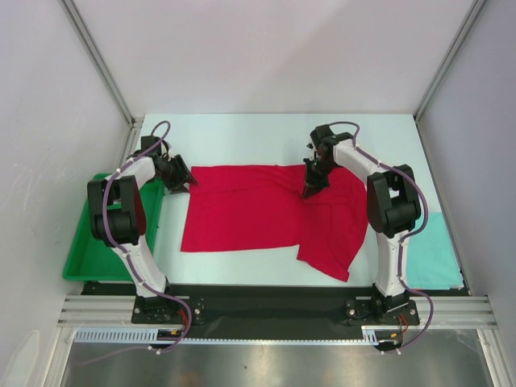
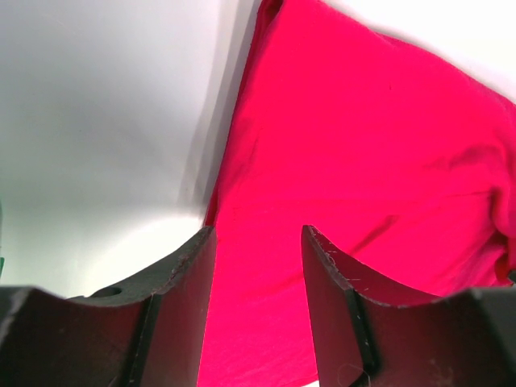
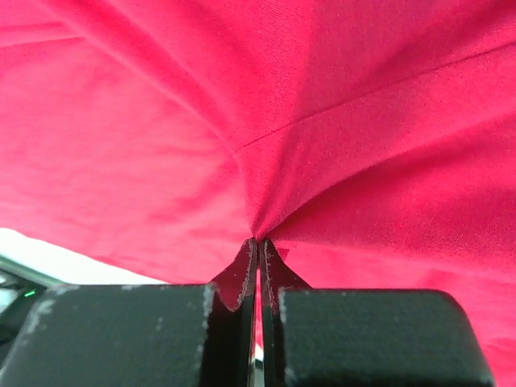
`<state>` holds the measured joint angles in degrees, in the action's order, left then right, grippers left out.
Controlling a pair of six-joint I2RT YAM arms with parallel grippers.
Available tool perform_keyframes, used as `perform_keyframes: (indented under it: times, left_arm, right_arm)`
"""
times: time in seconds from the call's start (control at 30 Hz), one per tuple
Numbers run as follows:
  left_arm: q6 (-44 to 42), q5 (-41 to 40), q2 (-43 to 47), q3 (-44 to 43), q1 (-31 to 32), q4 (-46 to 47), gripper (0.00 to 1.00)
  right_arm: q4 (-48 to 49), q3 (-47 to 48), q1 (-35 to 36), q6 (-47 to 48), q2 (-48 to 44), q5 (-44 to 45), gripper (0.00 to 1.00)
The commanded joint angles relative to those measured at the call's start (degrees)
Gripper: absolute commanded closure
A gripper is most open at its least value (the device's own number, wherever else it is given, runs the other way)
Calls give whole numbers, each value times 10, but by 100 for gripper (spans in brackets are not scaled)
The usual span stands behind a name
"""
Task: Fold and stack the t-shirts
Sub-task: Fold the tshirt
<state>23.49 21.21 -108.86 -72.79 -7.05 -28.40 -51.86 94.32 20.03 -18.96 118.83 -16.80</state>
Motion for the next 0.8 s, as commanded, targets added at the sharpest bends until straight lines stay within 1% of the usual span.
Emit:
perform_keyframes:
  times: [0.0, 0.03, 0.07, 0.13, 0.17, 0.23, 0.27, 0.3, 0.33, 0.37, 0.47, 0.53, 0.57, 0.63, 0.67, 0.77]
  left_arm:
    - [3, 8, 1, -1, -5, 11, 48]
    - [5, 9, 1, -1, -5, 12, 48]
    - [7, 8, 0, -3, -4, 12, 48]
    - [9, 11, 0, -9, -5, 11, 48]
    - [9, 10, 0, -12, -5, 10, 47]
    - [12, 12, 0, -19, -5, 10, 46]
    - [13, 13, 0, -22, -6, 10, 45]
    - [13, 15, 0, -26, -5, 12, 45]
    - [18, 16, -5, -30, -5, 13, 45]
    - [21, 26, -8, -31, -5, 14, 45]
    - [27, 44, -24, -49, -5, 16, 45]
    - [31, 57, -34, -57, -5, 17, 45]
    - [32, 66, -42, -64, -5, 17, 45]
    - [41, 76, -50, -66, -4, 25, 45]
    - [44, 82, -57, -67, -4, 27, 45]
    - [52, 94, -65, -61, -4, 38, 45]
  right_arm:
    - [-12, 19, -3, -36, 5, -67, 100]
    - [-11, 17, -3, -37, 7, -88, 98]
    - [-10, 17, -3, -38, 9, -97, 89]
    - [3, 6, -11, -46, 0, -116, 79]
    - [42, -5, -20, -54, -16, -117, 69]
    - [100, -46, -58, -73, -73, -98, 58]
    - [152, -55, -73, -78, -89, -85, 49]
    - [175, -61, -102, -82, -110, -72, 46]
    - [194, -63, -115, -84, -113, -61, 45]
    - [232, -63, -126, -82, -115, -27, 40]
    - [260, -37, -181, -80, -81, 16, 36]
    - [247, -6, -212, -71, -36, 36, 35]
    - [225, 32, -220, -58, -21, 43, 35]
    - [207, 68, -236, -43, 16, 51, 35]
    - [193, 91, -239, -20, 25, 54, 36]
    - [188, 120, -243, 41, 54, 51, 33]
